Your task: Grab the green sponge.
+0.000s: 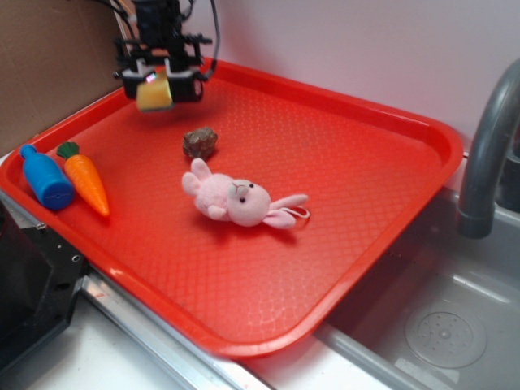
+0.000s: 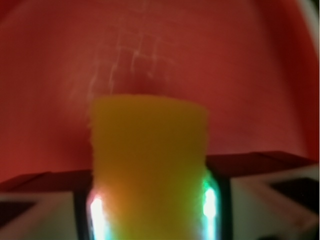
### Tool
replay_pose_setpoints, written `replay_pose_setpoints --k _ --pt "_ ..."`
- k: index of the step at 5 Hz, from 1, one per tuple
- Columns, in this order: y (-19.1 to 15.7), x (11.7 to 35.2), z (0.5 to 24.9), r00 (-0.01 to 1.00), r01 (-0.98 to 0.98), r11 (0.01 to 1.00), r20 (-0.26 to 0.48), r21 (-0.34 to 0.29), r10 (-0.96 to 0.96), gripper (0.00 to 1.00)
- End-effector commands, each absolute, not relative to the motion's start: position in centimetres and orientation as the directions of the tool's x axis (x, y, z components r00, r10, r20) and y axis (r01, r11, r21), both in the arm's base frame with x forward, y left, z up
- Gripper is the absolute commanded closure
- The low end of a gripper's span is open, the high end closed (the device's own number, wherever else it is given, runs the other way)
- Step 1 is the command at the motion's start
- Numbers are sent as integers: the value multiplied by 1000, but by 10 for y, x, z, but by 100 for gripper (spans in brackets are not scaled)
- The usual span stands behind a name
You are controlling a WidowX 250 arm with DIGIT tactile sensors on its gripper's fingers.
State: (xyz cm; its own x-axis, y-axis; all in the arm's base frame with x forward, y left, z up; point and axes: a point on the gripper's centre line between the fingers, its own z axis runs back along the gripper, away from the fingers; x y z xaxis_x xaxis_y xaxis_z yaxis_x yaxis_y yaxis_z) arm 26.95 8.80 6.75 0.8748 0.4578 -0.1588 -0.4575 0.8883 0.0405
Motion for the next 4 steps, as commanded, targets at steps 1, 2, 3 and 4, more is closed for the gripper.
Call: replay_pose_setpoints --k 1,2,3,4 --pt "41 231 170 954 -300 953 -12 27 301 100" --pt "17 224 192 981 -195 980 10 48 195 100" --pt "-10 225 214 998 -27 994 63 110 20 100" --pt "-33 228 230 990 98 986 88 135 -111 100"
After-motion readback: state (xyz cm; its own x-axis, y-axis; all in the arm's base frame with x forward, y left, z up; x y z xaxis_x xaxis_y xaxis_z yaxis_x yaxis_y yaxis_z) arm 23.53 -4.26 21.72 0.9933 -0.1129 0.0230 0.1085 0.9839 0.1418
